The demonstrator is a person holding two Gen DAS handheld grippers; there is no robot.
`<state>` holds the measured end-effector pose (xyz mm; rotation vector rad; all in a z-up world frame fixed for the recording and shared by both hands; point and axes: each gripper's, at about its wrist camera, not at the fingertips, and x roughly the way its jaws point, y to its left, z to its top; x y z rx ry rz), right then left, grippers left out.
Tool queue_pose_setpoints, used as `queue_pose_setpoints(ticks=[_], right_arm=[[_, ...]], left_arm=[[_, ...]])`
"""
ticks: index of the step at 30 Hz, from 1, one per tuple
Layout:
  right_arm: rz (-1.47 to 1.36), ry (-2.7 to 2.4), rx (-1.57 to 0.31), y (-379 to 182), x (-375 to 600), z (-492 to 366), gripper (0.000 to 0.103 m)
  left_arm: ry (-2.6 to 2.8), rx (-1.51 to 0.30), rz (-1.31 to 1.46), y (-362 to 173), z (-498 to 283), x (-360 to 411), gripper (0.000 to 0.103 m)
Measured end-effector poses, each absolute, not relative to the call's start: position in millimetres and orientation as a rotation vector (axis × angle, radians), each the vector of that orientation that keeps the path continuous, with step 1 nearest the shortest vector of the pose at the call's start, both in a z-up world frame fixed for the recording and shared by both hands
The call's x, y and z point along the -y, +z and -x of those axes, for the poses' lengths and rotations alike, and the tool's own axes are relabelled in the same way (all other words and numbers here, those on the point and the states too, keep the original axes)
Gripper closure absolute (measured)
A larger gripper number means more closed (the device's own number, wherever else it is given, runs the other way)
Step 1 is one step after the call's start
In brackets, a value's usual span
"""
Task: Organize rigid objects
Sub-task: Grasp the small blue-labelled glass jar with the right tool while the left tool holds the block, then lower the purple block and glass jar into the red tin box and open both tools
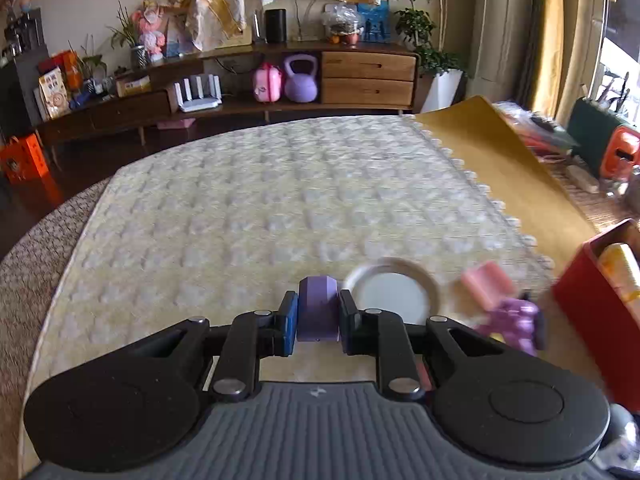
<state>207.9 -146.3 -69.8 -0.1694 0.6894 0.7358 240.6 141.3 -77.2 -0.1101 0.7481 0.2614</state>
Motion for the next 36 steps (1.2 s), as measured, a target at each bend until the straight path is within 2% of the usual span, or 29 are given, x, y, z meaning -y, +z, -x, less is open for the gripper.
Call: queue_pose_setpoints(ticks=[23,36], right_arm=[[0.076,0.617,-0.591,-33.6,235.0,-218.9,0.064],[0.096,0.513,-0.591,-39.3,291.5,-249.3,0.064]], left_arm=[[0.027,-0.687,0.026,-22.3,-212.7,-4.7,0.083],[-0.107,-0.727,-0.061,-31.7,-228.3,82.1,0.083]])
